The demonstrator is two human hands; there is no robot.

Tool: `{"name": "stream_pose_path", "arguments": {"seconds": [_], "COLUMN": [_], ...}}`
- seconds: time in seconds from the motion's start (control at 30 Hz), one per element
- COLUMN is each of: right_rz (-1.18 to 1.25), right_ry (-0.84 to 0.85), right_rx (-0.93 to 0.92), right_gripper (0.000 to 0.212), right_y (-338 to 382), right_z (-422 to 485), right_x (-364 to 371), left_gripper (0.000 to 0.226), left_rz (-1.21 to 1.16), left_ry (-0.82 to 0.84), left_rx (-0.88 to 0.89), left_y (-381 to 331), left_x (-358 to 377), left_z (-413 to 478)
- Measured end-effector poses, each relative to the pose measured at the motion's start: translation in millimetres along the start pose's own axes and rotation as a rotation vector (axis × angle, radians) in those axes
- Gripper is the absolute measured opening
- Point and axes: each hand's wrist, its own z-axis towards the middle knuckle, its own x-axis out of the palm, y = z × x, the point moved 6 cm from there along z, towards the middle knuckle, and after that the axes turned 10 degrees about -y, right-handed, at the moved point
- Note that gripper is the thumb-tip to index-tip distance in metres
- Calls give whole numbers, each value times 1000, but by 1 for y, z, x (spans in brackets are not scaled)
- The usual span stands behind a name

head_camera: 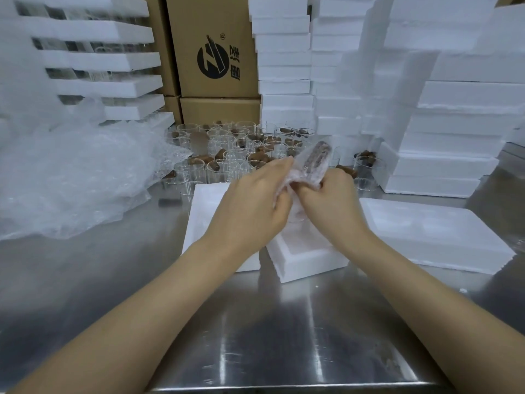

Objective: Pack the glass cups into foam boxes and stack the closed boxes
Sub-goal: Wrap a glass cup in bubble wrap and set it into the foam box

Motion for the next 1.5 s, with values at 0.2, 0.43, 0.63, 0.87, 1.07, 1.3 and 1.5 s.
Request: {"name": "stream_pose_path", "arguments": {"seconds": [0.2, 0.43, 0.63, 0.87, 1.07, 1.3, 1.5], "right_rz": [-39, 133, -34, -247, -181, -128, -81], "right_ry": [79, 72, -39, -17, -93, 95, 33], "right_rx": [23, -26, -258, -433, -393, -202, -99], "right_gripper": [20, 23, 31, 30, 24, 27, 11], "right_y": [6, 19, 26, 26, 24, 11, 5], "right_z": [-1, -6, -12, -10, -7, -7, -5], "right_x": [0, 2, 1, 7, -1, 13, 11], "left_gripper": [41, 19, 25, 22, 38, 22, 36], "left_rz": [-17, -49, 0, 225, -184, -182, -70], "left_ry": [-51, -174, -190, -91, -28, 44, -50], "left_rx": [4, -204, -142, -54, -417, -350, -318], "left_y": [-1, 23, 19, 16, 36, 34, 31], "left_x": [-3, -14, -19, -11, 3, 9, 0], "left_z": [-1, 5, 5, 2, 1, -1, 0]}}
